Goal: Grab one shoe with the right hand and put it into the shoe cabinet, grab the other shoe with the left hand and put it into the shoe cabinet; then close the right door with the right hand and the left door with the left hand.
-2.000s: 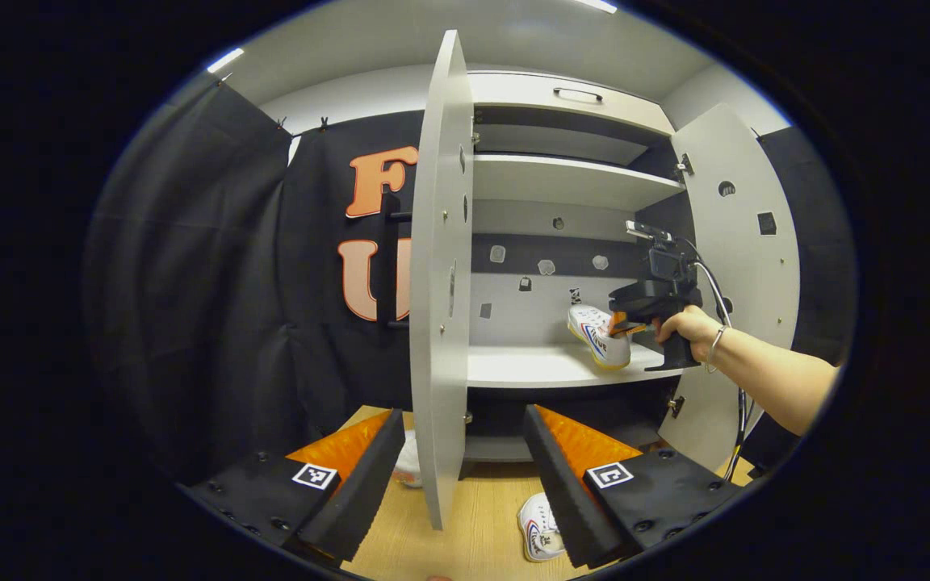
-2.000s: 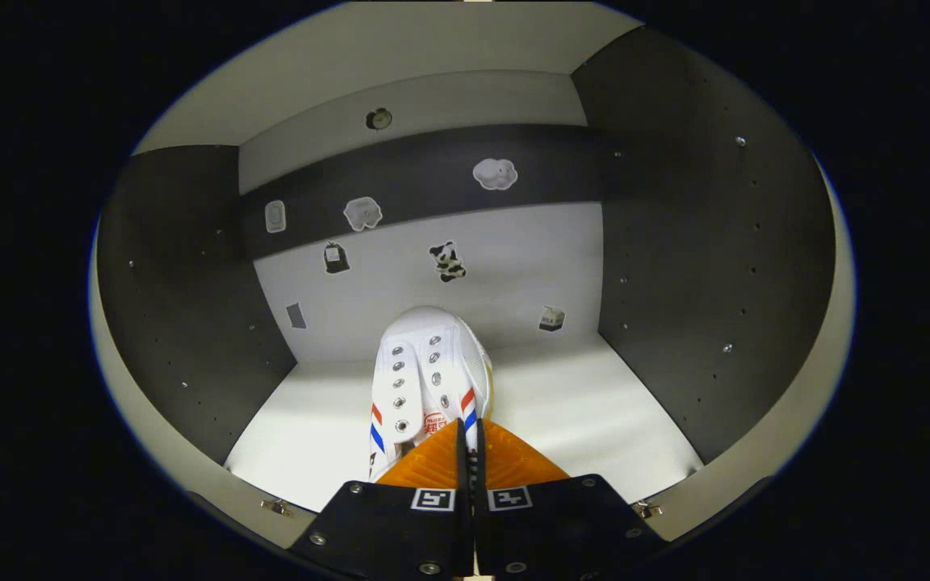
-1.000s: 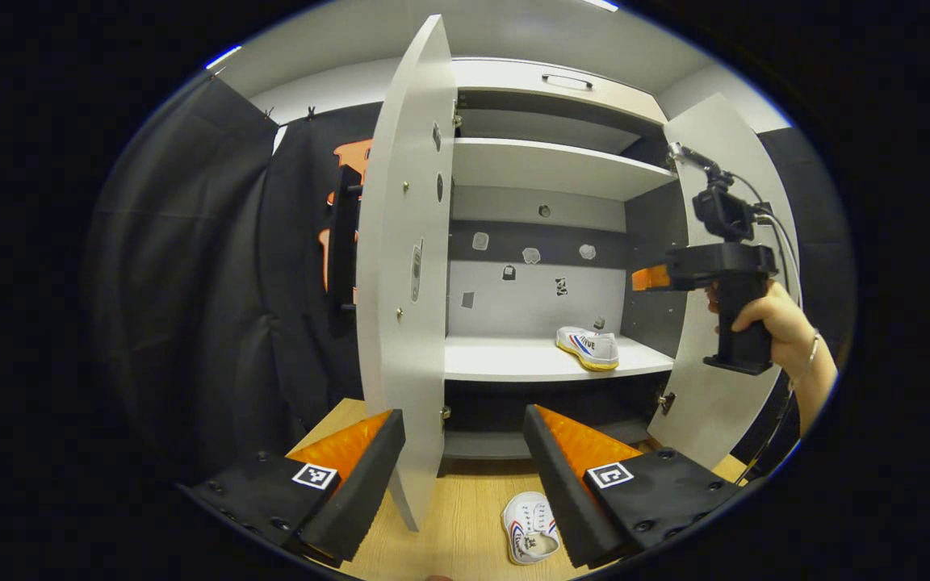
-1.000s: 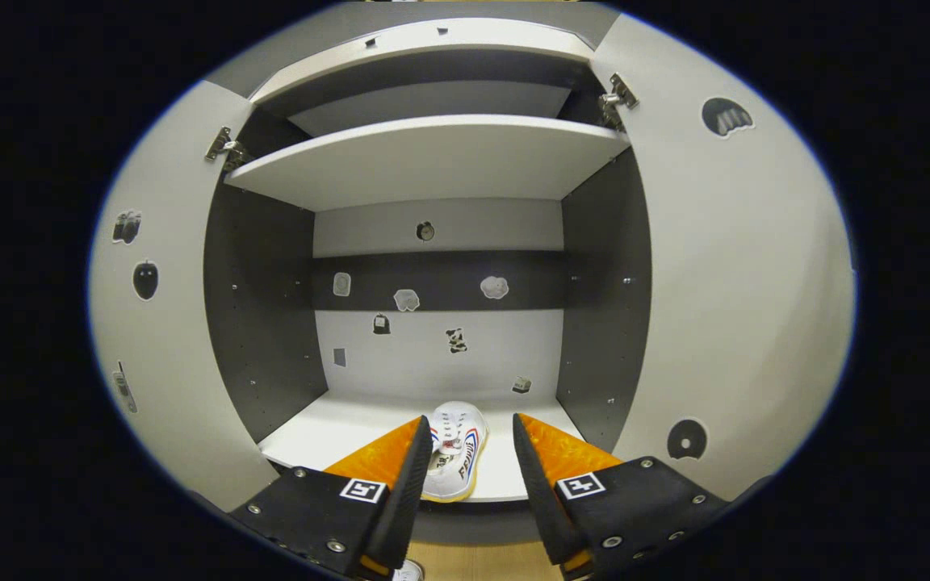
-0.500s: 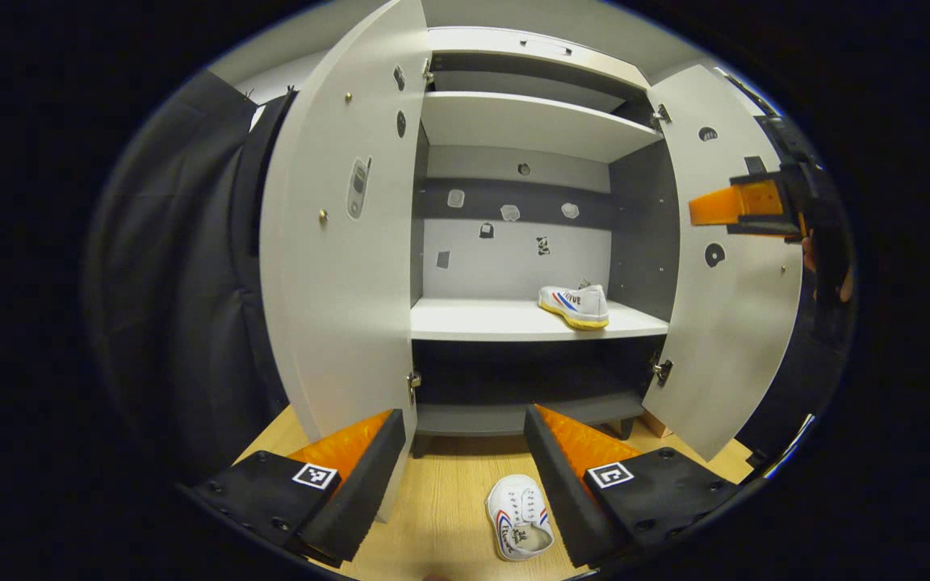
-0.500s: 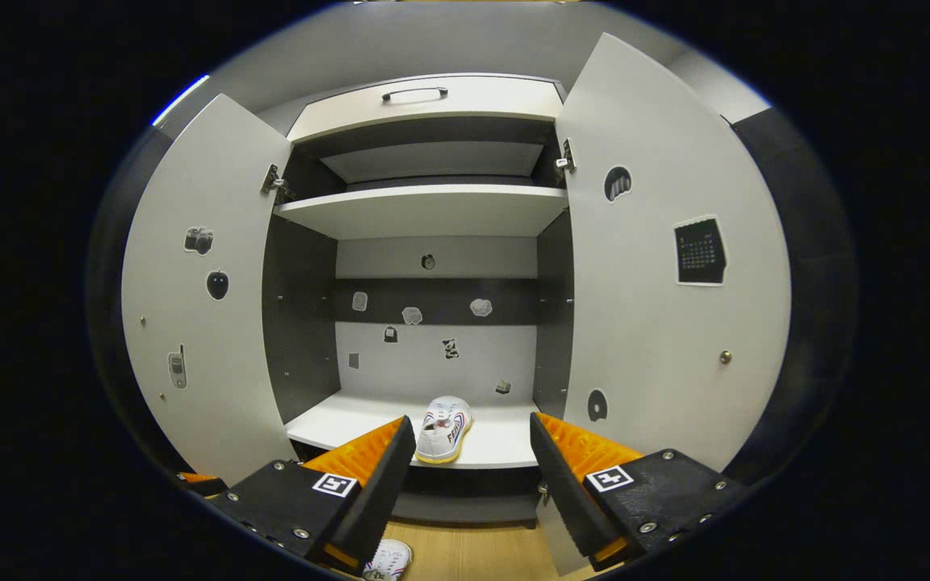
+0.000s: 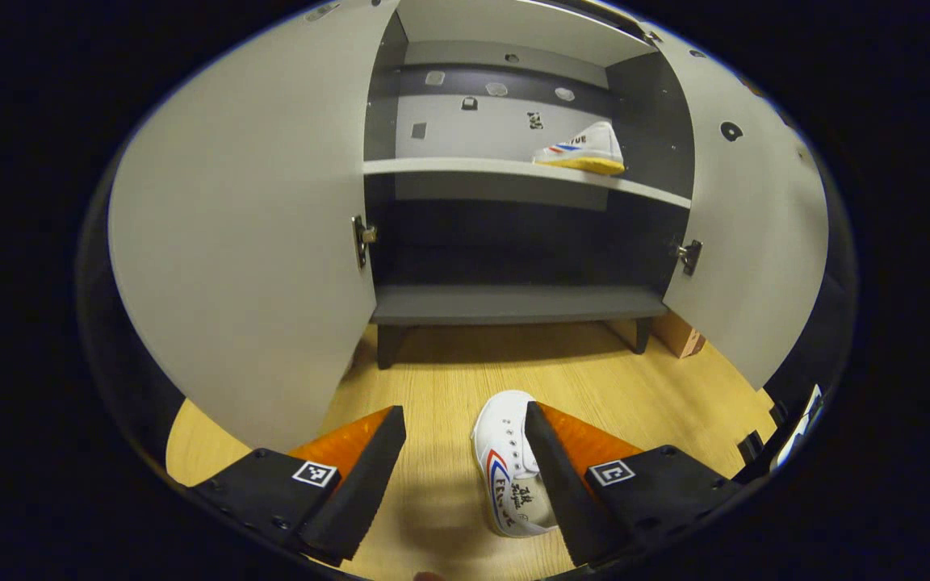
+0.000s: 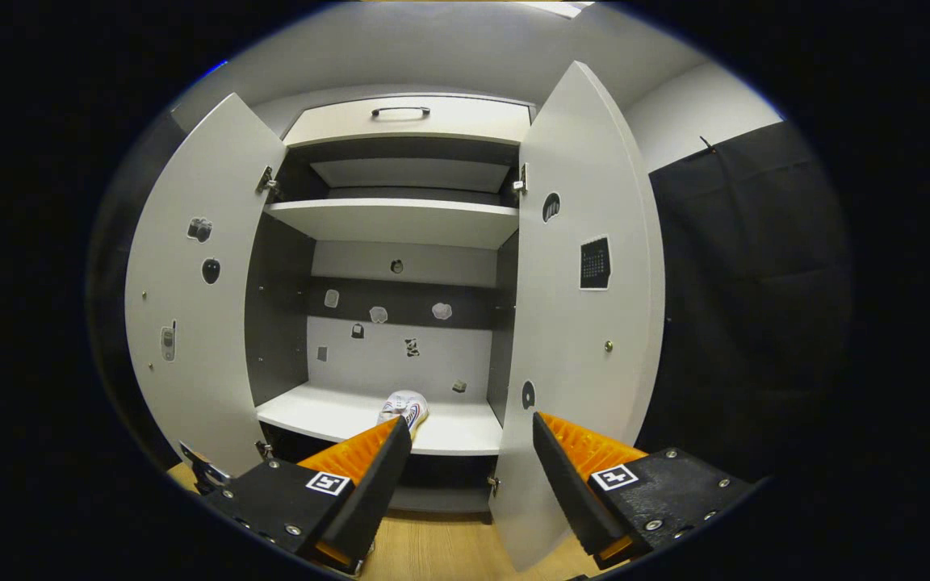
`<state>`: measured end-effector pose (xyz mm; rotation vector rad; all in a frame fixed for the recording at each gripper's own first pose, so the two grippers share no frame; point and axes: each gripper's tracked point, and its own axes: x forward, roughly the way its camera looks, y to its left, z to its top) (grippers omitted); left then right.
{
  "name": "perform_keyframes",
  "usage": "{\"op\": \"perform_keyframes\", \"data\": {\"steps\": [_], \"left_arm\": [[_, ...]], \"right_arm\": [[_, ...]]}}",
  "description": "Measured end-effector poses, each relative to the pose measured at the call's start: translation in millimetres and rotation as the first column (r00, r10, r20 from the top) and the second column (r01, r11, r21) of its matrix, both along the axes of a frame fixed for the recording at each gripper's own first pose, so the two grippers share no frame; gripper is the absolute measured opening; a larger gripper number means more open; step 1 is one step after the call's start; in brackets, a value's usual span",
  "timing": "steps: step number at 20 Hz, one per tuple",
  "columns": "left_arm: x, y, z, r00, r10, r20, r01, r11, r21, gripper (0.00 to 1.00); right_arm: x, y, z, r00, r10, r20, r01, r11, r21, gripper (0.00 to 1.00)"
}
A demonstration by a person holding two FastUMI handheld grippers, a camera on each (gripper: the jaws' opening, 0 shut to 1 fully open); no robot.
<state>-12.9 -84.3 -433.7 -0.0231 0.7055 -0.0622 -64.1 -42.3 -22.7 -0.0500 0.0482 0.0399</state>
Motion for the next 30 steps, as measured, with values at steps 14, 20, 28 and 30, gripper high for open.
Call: {"op": "perform_keyframes", "data": {"steps": [14,20,28,30], "left_arm": [[-20.7,-22.4,-115.6,0.963,-0.062,-0.261,0.060,0.998,-0.016,0.98],[-21.5,-33.9,-123.9,0.948,-0.120,-0.295,0.108,0.993,-0.057,0.86],[-17.8,-33.5,-124.1,0.933,-0.123,-0.339,0.154,0.986,0.066,0.07],[-14.8,-35.3,-114.5,0.930,-0.124,-0.346,0.147,0.988,0.041,0.07]], "right_arm": [[-17.2,-42.9,-40.6,0.994,-0.071,-0.080,0.074,0.997,0.036,0.93],[-14.5,-42.7,-50.2,0.993,-0.074,-0.096,0.080,0.995,0.052,0.94],[-8.6,-32.4,-48.5,0.994,-0.064,-0.090,0.070,0.996,0.061,0.94],[-7.2,-26.8,-46.4,0.995,-0.051,-0.083,0.057,0.996,0.064,0.93]]}}
